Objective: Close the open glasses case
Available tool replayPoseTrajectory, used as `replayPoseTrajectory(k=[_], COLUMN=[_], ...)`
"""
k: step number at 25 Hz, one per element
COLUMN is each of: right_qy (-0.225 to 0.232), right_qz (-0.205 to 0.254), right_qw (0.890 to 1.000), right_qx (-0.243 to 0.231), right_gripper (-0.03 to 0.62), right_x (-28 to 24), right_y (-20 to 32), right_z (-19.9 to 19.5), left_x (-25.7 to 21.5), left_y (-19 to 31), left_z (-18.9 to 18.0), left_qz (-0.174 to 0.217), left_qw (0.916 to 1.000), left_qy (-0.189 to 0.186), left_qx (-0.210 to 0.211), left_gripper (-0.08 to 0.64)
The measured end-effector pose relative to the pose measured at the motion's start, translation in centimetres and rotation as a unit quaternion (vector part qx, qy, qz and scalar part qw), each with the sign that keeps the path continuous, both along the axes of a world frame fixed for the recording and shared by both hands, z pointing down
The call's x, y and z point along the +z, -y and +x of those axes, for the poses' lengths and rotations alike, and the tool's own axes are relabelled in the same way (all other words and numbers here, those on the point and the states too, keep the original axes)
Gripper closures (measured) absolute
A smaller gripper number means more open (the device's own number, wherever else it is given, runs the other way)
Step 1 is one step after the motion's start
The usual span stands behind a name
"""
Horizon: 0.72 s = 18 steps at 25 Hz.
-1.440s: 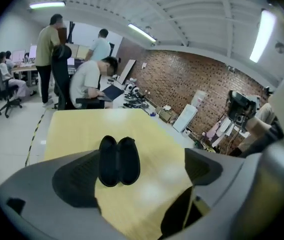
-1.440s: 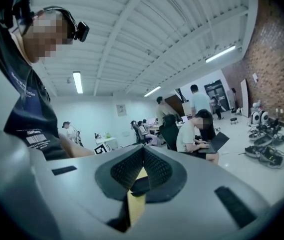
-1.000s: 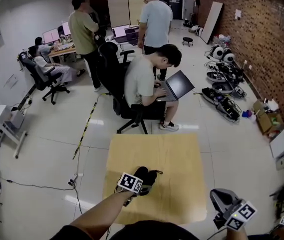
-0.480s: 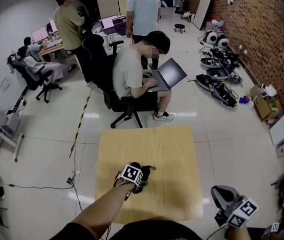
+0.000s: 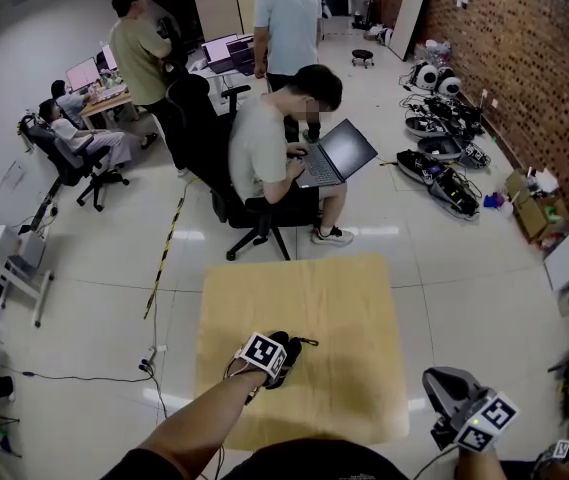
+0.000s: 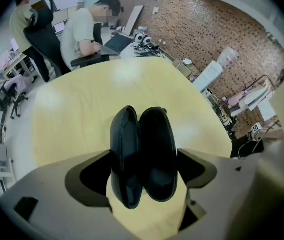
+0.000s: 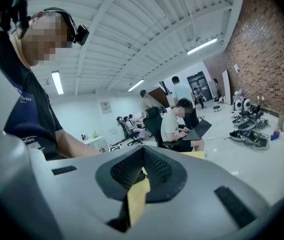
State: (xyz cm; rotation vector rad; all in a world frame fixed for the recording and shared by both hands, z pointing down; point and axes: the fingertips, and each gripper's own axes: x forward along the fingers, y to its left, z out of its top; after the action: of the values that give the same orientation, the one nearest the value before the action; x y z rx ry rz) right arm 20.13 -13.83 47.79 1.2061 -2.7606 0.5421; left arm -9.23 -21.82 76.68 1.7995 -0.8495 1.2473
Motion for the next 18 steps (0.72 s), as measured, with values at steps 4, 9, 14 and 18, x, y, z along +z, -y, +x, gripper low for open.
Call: replayPoseTrajectory(k=[4, 9, 14, 18], right_qy=[0.003, 0.006, 0.007, 0.005], right_qz=[0.002, 0.003, 0.003, 0.000], right_qw=[1.000, 1.000, 1.000, 1.000], right_qx=[-0.001, 0.000, 0.000, 0.002], right_gripper=[0.604, 0.604, 0.604, 0.604], right_x=[0.0, -0.2, -0.3, -0.4], right_y=[0.3, 0.3, 0.1, 0.1], right_z=[0.0, -0.4, -0.5, -0.1], left_x=[-0.9, -2.2, -1.7, -0.9], left_y=[-0.1, 0.2, 0.1, 0.2], left_z=[0.7, 1.5, 2.0, 2.4], left_qz=[0.008, 0.022, 0.018, 0.010], left_qw=[0.9993, 0.9966, 0.9963, 0.9971], left_qy=[0.006, 0.007, 0.007, 0.006], left_qx=[0.037, 0.078, 0.084, 0.075], left_gripper=[0.194, 0.344, 0.342, 0.266])
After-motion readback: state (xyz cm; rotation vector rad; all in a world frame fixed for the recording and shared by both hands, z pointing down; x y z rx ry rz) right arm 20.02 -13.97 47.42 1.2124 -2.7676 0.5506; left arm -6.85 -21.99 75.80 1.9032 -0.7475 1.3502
